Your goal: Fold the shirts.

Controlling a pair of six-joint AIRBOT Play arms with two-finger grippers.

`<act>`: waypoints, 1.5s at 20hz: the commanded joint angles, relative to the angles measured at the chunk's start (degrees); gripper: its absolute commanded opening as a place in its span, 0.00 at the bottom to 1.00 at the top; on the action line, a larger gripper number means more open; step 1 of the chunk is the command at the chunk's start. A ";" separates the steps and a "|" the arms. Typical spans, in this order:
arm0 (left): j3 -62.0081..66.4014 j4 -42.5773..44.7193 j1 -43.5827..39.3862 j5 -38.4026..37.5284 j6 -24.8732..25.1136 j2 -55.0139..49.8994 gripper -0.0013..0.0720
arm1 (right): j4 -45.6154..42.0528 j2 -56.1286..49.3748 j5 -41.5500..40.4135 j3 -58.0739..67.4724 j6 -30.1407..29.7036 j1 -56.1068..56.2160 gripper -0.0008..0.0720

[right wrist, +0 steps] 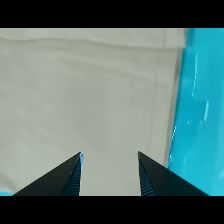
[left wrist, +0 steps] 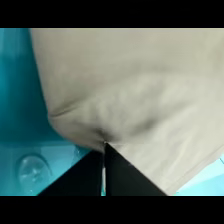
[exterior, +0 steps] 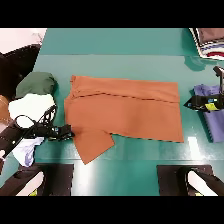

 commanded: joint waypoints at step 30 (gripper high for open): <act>12.70 3.28 0.00 -23.54 -9.16 20.85 0.05 | -8.79 15.21 11.87 -13.94 -3.26 -8.20 0.03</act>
